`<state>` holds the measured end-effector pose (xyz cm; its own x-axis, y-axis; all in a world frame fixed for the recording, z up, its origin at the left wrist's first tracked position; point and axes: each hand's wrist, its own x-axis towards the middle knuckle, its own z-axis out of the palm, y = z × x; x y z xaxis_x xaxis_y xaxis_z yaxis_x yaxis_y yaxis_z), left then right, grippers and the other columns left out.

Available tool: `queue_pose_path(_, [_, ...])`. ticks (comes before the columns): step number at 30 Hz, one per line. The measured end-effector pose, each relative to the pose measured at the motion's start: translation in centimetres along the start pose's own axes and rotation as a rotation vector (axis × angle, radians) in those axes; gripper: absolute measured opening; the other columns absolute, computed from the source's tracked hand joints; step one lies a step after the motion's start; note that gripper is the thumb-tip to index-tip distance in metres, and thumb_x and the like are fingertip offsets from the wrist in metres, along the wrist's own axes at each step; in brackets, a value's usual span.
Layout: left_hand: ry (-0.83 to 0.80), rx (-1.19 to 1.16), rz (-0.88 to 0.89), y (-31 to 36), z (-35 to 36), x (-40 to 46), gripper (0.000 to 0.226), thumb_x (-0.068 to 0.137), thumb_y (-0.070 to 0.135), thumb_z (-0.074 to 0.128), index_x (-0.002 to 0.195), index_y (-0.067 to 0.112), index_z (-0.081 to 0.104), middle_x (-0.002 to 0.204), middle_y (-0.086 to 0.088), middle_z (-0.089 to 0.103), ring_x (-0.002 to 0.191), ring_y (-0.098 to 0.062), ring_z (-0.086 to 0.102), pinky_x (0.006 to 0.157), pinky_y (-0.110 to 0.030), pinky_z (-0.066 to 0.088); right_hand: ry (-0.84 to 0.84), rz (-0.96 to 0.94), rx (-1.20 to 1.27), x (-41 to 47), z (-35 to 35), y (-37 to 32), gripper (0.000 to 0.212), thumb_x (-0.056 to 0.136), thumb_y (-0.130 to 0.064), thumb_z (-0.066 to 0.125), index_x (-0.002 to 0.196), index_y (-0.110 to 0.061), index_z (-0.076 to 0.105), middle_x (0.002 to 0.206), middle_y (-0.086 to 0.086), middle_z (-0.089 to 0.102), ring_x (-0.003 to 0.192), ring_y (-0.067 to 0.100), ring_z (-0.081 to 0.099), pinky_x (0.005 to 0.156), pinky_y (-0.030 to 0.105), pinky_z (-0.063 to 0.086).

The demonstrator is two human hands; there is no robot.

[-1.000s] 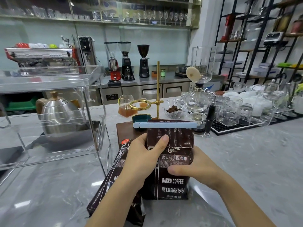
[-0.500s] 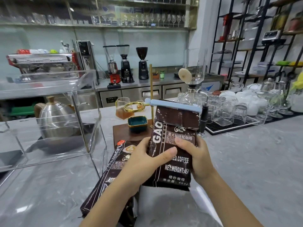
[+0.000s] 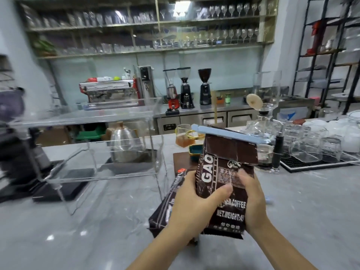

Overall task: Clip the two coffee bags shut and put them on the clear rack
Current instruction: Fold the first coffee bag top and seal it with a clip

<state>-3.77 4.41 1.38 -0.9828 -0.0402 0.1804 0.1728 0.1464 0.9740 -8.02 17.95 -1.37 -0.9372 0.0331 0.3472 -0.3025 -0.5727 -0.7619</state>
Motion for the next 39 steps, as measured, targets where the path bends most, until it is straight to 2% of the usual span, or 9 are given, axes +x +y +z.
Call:
queue_pose_path(5, [0.049, -0.058, -0.017, 0.4, -5.1, -3.1, 0.052, 0.06, 0.051, 0.088, 0.106, 0.032, 0.072, 0.101, 0.007, 0.084, 0.091, -0.011, 0.081, 0.082, -0.034, 0.064, -0.216, 0.035, -0.014, -3.0, 2.7, 1.5, 0.07, 0.076, -0.052, 0.077, 0.132, -0.014, 0.057, 0.121, 0.016, 0.071, 0.106, 0.033, 0.071, 0.08, 0.039, 0.06])
queue_pose_path(8, [0.071, -0.108, -0.051, 0.5, -8.6, -5.0, 0.052, 0.063, 0.047, 0.089, 0.108, 0.025, 0.072, 0.104, 0.001, 0.084, 0.094, -0.018, 0.081, 0.083, -0.037, 0.065, -0.344, 0.006, -0.126, -4.8, 4.5, 2.5, 0.047, 0.083, -0.038, 0.069, 0.128, -0.034, 0.06, 0.127, 0.004, 0.07, 0.114, 0.023, 0.068, 0.085, 0.029, 0.058])
queue_pose_path(14, [0.122, -0.201, -0.106, 0.3, -13.4, -7.6, 0.045, 0.067, 0.043, 0.089, 0.106, 0.024, 0.076, 0.105, -0.007, 0.084, 0.096, -0.026, 0.081, 0.083, -0.04, 0.065, -0.558, 0.012, -0.245, -7.6, 7.9, 3.6, 0.072, 0.078, -0.024, 0.077, 0.142, -0.034, 0.045, 0.143, 0.003, 0.058, 0.126, 0.025, 0.061, 0.093, 0.029, 0.055])
queue_pose_path(20, [0.163, -0.305, -0.153, 0.8, -17.2, -8.4, 0.024, 0.077, 0.035, 0.085, 0.097, 0.023, 0.08, 0.102, -0.012, 0.084, 0.092, -0.03, 0.082, 0.071, -0.033, 0.065, -0.581, 0.088, -0.367, -8.6, 12.7, 4.3, 0.103, 0.059, -0.052, 0.09, 0.14, -0.055, 0.027, 0.133, -0.028, 0.06, 0.118, 0.004, 0.064, 0.084, 0.014, 0.054])
queue_pose_path(25, [0.223, -0.351, -0.162, 0.8, -19.5, -7.7, 0.02, 0.084, 0.033, 0.084, 0.099, 0.021, 0.079, 0.1, -0.01, 0.085, 0.091, -0.028, 0.082, 0.07, -0.034, 0.065, -0.646, 0.086, -0.521, -8.3, 15.6, 5.8, 0.117, 0.051, -0.024, 0.099, 0.125, -0.077, 0.024, 0.124, -0.024, 0.064, 0.111, 0.011, 0.069, 0.079, 0.022, 0.06])
queue_pose_path(29, [0.322, -0.366, -0.214, 0.6, -20.9, -6.8, 0.048, 0.08, 0.04, 0.086, 0.115, 0.015, 0.066, 0.103, -0.007, 0.084, 0.087, -0.023, 0.083, 0.069, -0.035, 0.065, -0.606, -0.008, -0.632, -7.4, 17.6, 6.8, 0.137, 0.043, -0.017, 0.099, 0.137, -0.069, 0.014, 0.147, -0.016, 0.037, 0.125, 0.015, 0.058, 0.082, 0.032, 0.061])
queue_pose_path(33, [0.436, -0.342, -0.244, 1.0, -22.3, -5.7, 0.055, 0.076, 0.053, 0.083, 0.109, 0.024, 0.049, 0.106, -0.007, 0.077, 0.066, -0.009, 0.081, 0.047, -0.023, 0.059, -0.663, 0.024, -0.644, -6.4, 18.5, 7.3, 0.146, 0.046, -0.02, 0.1, 0.138, -0.072, 0.0, 0.136, -0.03, 0.047, 0.119, 0.0, 0.06, 0.082, 0.022, 0.059])
queue_pose_path(36, [0.455, -0.283, -0.274, 1.5, -23.4, -4.5, 0.062, 0.082, 0.063, 0.072, 0.114, 0.024, 0.036, 0.103, -0.005, 0.071, 0.056, -0.007, 0.077, 0.037, -0.018, 0.052, -0.72, -0.054, -0.819, -5.5, 19.2, 7.5, 0.158, 0.044, -0.042, 0.1, 0.141, -0.062, -0.022, 0.155, -0.038, 0.015, 0.14, -0.012, 0.029, 0.104, 0.005, 0.033])
queue_pose_path(39, [0.433, -0.252, -0.286, 1.7, -24.2, -3.5, 0.064, 0.084, 0.063, 0.071, 0.118, 0.022, 0.034, 0.105, -0.006, 0.066, 0.072, -0.014, 0.072, 0.034, -0.017, 0.05, -0.691, -0.136, -0.933, -4.8, 19.8, 7.9, 0.143, 0.055, -0.035, 0.096, 0.147, -0.058, -0.011, 0.16, -0.026, -0.001, 0.145, -0.01, 0.011, 0.11, 0.007, 0.021])
